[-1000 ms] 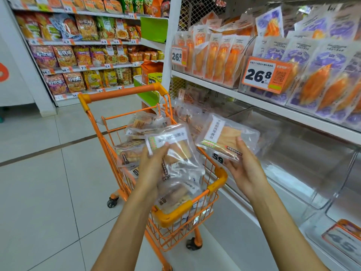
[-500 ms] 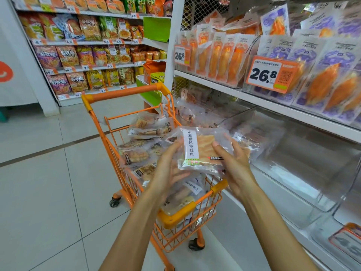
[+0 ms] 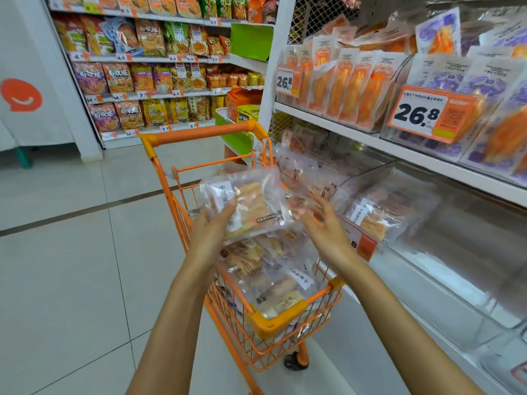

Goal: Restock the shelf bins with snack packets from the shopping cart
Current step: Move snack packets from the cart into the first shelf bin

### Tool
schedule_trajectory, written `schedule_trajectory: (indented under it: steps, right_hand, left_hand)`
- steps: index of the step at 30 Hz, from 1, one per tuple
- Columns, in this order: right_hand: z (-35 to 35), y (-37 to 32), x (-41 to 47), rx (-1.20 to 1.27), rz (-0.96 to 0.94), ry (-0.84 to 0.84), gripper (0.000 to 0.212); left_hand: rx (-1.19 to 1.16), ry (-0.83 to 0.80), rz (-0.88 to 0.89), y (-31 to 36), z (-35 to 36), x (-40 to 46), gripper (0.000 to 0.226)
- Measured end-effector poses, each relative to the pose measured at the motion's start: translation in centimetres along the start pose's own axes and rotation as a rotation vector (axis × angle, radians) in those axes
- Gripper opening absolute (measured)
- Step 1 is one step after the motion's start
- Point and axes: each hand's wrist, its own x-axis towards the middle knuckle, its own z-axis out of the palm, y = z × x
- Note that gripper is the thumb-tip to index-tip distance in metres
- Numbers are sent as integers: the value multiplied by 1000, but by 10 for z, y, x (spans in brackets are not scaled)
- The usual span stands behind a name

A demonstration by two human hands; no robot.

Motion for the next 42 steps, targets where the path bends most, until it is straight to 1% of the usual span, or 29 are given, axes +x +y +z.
schedule_trajectory:
  steps: [1, 2, 3, 4, 5, 6, 7, 9, 10, 12, 14, 15, 17, 18, 19, 21, 22, 24, 26, 29, 30, 31, 33, 35, 37, 39, 42]
  right_hand:
    - [-2, 1, 14, -147, -20, 74, 55]
    - [-2, 2, 30, -342, -53, 117, 54]
    - [-1, 3, 44, -532, -98, 97, 58]
    - [0, 4, 55, -704, -140, 16, 65]
    - [3, 6, 65, -839, -163, -102, 73]
    - [7, 6, 73, -934, -154, -230, 77]
    - [11, 5, 78, -997, -143, -336, 77]
    - [19, 6, 82, -1082, -132, -461, 75]
    - [23, 8, 81, -1123, -142, -475, 74]
    - [25, 15, 69, -1190, -223, -414, 68]
    - [21, 17, 51, -1146, -343, -360, 59]
    - [16, 15, 42, -1106, -367, -377, 58]
    - [3, 7, 29, -975, -318, -433, 59]
    - [-4, 2, 24, -865, -267, -426, 55]
    - [-12, -2, 17, -721, -223, -379, 46]
    - [-29, -8, 0, -352, -143, -192, 18]
    - [-37, -10, -7, -189, -95, -100, 11]
    - [-54, -10, -17, 0, -9, 11, 19]
    - [-71, -10, -25, 99, 50, 15, 25]
    - [-90, -8, -29, 246, 91, 0, 18]
    - [-92, -8, -29, 297, 92, 17, 23]
    - [-91, -6, -29, 326, 95, 50, 28]
    - [-78, -2, -25, 288, 106, 132, 27]
    - [-56, 3, -20, 209, 102, 177, 19]
    - [-35, 8, -16, 154, 58, 263, 13]
    - [-22, 10, -13, 89, 11, 380, 13]
    - [-9, 12, -15, 44, -10, 474, 12]
  left_hand:
    - [-33, 76, 21, 1, -5, 2, 60]
    - [-56, 140, 46, 1, -11, 5, 51]
    - [-87, 192, 54, -1, -17, 10, 44]
    - [-126, 227, 48, -2, -21, 12, 38]
    - [-158, 249, 29, -3, -24, 14, 33]
    - [-178, 263, 6, -5, -26, 17, 30]
    - [-192, 266, -14, -5, -27, 19, 27]
    - [-221, 264, -55, -4, -27, 24, 23]
    - [-227, 272, -70, -3, -28, 26, 21]
    - [-237, 272, -94, -3, -29, 28, 19]
    - [-230, 268, -101, -4, -30, 27, 20]
    - [-225, 261, -100, -3, -30, 26, 20]
    - [-228, 254, -91, -1, -31, 24, 19]
    - [-229, 257, -82, -1, -31, 25, 19]
    - [-226, 253, -79, 0, -31, 23, 20]
    - [-217, 243, -82, 2, -29, 21, 21]
    - [-208, 232, -89, 3, -28, 21, 22]
    - [-169, 193, -112, 6, -24, 18, 21]
    - [-110, 144, -133, 10, -19, 16, 17]
    - [20, 30, -156, 9, -8, 12, 11]
    - [98, -15, -158, 5, -5, 13, 12]
    - [176, -55, -164, 3, -1, 11, 14]
    - [234, -121, -198, -1, 12, 6, 16]
    - [184, -168, -237, -3, 25, 4, 14]
    - [139, -178, -252, -7, 33, 4, 11]
    - [126, -191, -237, -12, 39, -2, 20]
    - [147, -239, -159, -14, 51, -13, 38]
